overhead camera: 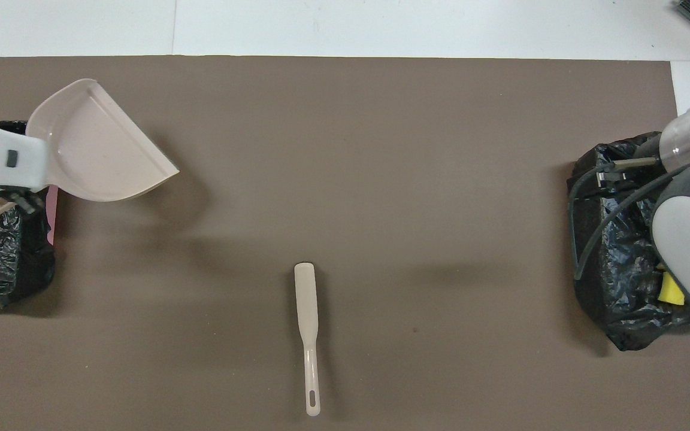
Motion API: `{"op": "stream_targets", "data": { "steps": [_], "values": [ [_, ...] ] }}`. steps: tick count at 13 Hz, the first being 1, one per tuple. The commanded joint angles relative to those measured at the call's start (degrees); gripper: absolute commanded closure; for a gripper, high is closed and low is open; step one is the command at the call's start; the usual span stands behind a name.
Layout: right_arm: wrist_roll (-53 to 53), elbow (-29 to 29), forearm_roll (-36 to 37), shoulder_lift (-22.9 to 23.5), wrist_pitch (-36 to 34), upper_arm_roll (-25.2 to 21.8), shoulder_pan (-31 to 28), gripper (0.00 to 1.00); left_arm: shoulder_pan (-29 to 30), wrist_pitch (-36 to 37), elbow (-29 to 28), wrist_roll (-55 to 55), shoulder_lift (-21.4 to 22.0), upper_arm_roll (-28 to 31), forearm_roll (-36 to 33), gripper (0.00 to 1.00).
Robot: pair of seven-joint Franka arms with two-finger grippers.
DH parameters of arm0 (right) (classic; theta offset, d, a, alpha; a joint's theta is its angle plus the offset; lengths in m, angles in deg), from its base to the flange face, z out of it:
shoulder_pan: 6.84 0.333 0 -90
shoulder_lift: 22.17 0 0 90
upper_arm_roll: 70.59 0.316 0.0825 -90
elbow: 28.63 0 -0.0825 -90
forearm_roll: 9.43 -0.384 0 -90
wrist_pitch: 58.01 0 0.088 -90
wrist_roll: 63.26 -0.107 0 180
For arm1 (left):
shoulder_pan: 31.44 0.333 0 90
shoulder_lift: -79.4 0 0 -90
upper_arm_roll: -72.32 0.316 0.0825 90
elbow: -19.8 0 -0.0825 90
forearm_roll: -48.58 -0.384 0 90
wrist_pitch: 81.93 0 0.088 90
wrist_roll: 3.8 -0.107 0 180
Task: Sweep and dump trash in bin
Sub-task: 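Lower the emptied dustpan onto the table center with the left gripper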
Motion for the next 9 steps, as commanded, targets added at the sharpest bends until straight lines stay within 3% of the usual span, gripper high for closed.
{"op": "stream_targets", "data": {
  "steps": [1, 4, 6, 9],
  "values": [
    [-1.1, 2.1, 0.6, -2.6, -1.0, 0.6, -0.4, 0.00, -6.8, -2.4, 0.6, 16.7, -3.8, 1.0, 2.7, 1.00],
    [-0.7, 1.9, 0.9, -4.2, -1.1, 0.3, -1.7, 0.00, -13.5, -4.5, 3.3, 30.3, -8.1, 1.2, 10.3, 1.00],
    [-0.5, 1.7, 0.1, -4.4, -1.4, -1.6, -1.2, 0.00, -17.8, -4.5, 7.0, 39.7, -11.6, 1.2, 12.5, 1.00],
    [-1.0, 1.7, 0.1, -4.4, -0.9, -3.0, -0.7, 0.00, -21.6, -4.3, 10.2, 47.5, -13.3, 1.2, 14.9, 1.00]
  ]
}}
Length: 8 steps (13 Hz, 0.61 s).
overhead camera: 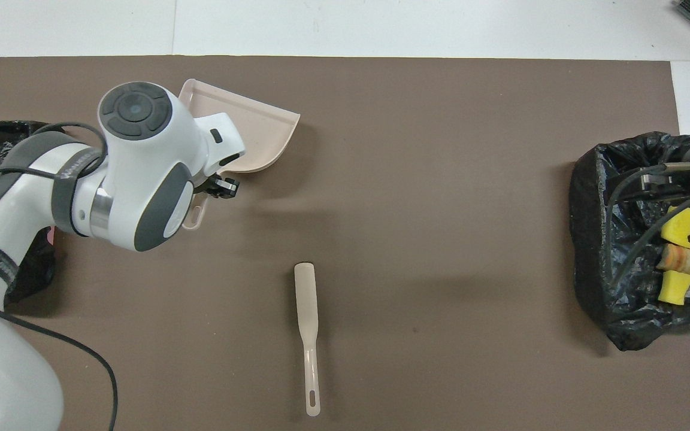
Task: Sweep and dump trash in bin
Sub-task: 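Lower the emptied dustpan onto the table center with the left gripper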
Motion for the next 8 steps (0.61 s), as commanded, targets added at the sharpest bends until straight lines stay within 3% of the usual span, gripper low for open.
{"op": "stream_targets", "data": {
  "steps": [1, 3, 6, 8],
  "values": [
    [-0.8, 1.4, 0.0, -1.1, -0.1, -0.2, 0.2, 0.00, -2.9, 0.3, 4.3, 6.8, -2.1, 1.3, 2.1, 1.00],
    [-0.8, 1.4, -0.1, -1.1, -0.1, -0.1, 0.2, 0.00, -5.3, 1.3, 9.4, 10.8, -5.8, 1.3, 3.3, 1.00],
    [-0.9, 1.4, 0.0, -1.1, 0.3, -0.2, 0.2, 0.00, -6.1, 0.7, 11.7, 17.5, -7.7, 1.3, 5.7, 1.00],
    [-0.9, 1.2, -0.2, -1.0, 0.3, -0.2, 0.4, 0.00, -7.1, 0.7, 15.3, 20.1, -11.4, 1.3, 5.7, 1.00]
  ]
}}
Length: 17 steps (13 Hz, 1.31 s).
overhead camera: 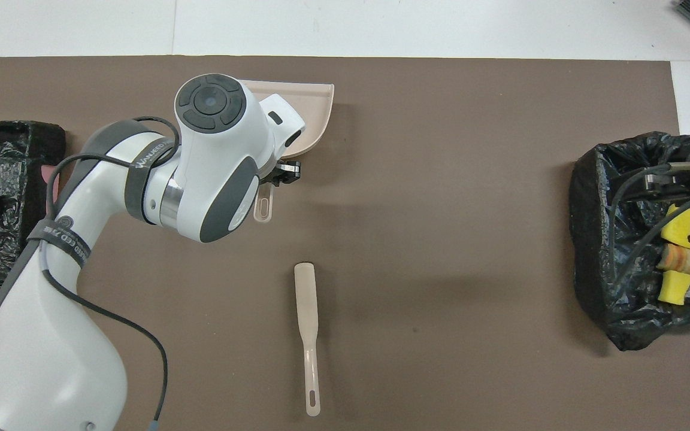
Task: Sweep and dump trash in bin
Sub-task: 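Lower the emptied dustpan onto the table center with the left gripper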
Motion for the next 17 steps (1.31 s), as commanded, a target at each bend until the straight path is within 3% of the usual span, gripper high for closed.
{"op": "stream_targets", "data": {
  "steps": [1, 5, 9, 10, 14, 16, 17],
  "values": [
    [-0.9, 0.4, -0.1, -1.1, 0.2, -0.2, 1.1, 0.00, -2.3, 0.5, 7.2, 4.0, -6.9, 1.2, 1.1, 1.00],
    [-0.9, -0.5, -0.2, -1.2, -0.3, -0.2, 1.4, 0.00, -3.5, -1.8, 6.5, 3.6, -7.5, 1.1, 1.1, 1.00],
    [-0.8, -0.5, -0.2, -1.3, -0.5, -0.4, 0.1, 0.00, -4.4, -4.0, 1.4, 3.8, -5.7, 1.1, 1.1, 0.94],
    [-0.9, -0.4, -0.2, -1.7, -0.5, -0.4, -0.2, 0.00, -4.5, -4.1, -0.1, 3.9, -5.1, 1.1, 1.1, 0.87],
    [-0.8, -0.2, -0.1, -2.0, -0.8, -0.3, -0.1, 0.00, -4.7, -3.1, -0.7, 3.4, -4.4, 1.2, 0.6, 0.38],
    [-0.8, -0.2, -0.2, -2.0, -0.8, -0.2, -0.1, 0.00, -4.4, -2.8, -1.6, 3.4, -3.2, 1.5, 0.4, 0.05],
    [-0.8, -0.2, -0.1, -2.0, -0.8, -0.2, -0.1, 0.00, -4.1, -2.8, -3.1, 3.4, -1.3, 1.8, 0.2, 0.00]
  ]
}}
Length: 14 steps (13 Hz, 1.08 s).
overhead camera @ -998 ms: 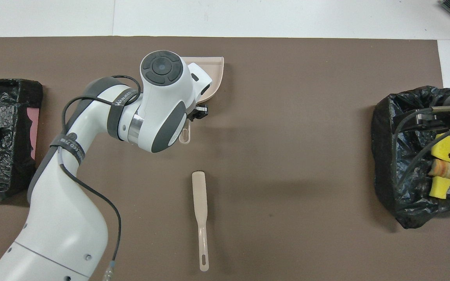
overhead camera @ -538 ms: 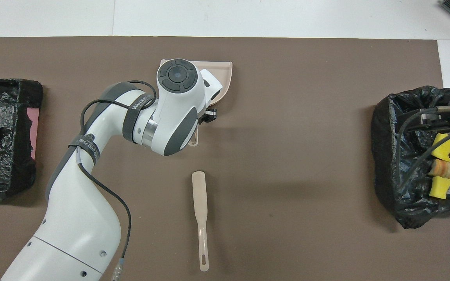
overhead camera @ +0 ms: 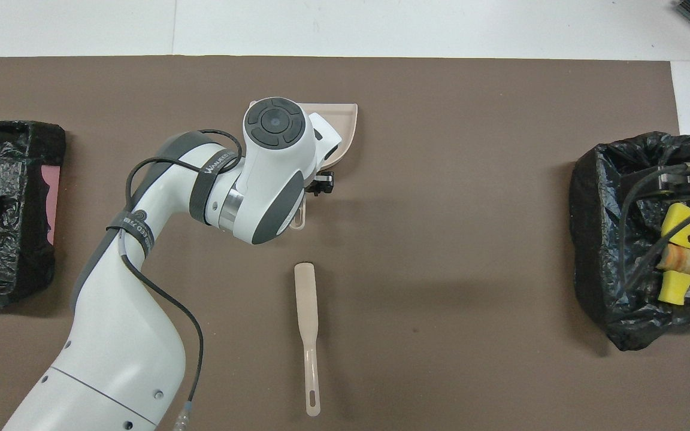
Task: Sweep and dump trash in bin
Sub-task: 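Lower the emptied dustpan onto the table center with the left gripper, then release the dustpan and withdraw the left gripper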
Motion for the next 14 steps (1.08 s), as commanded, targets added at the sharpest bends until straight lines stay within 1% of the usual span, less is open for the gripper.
{"op": "stream_targets", "data": {
  "steps": [1, 4, 6, 7, 10, 12, 14],
  "values": [
    [-0.5, 0.3, -0.1, -0.8, -0.8, 0.4, -0.4, 0.00, 0.0, -0.4, -6.9, -1.1, 6.8, 1.9, -0.2, 0.00],
    [-0.5, 0.3, -0.1, -0.8, -0.8, 0.4, -0.4, 0.00, 3.1, 0.3, -11.8, -9.9, 14.1, 3.7, -0.2, 0.00],
    [-0.5, 0.3, -0.1, -0.8, -0.8, 0.4, -0.4, 0.00, 6.8, 1.8, -13.1, -12.0, 18.7, 3.7, -0.3, 0.00],
    [-0.5, 0.3, -0.1, -0.8, -0.8, 0.4, -0.4, 0.00, 9.0, 3.3, -13.1, -14.5, 20.8, 3.7, -0.2, 0.00],
    [-0.5, 0.3, -0.1, -0.8, -0.8, 0.4, -0.4, 0.00, 16.5, 8.7, -12.8, -27.3, 26.4, 3.7, -0.2, 0.00],
    [-0.5, 0.3, -0.1, -0.8, -0.8, 0.4, -0.4, 0.00, 20.4, 11.6, -11.9, -30.1, 28.8, 3.7, -0.3, 0.00],
    [-0.5, 0.3, -0.1, -0.8, -0.8, 0.4, -0.4, 0.00, 24.0, 15.2, -9.4, -35.0, 30.2, 3.7, -1.6, 0.00]
  ]
}}
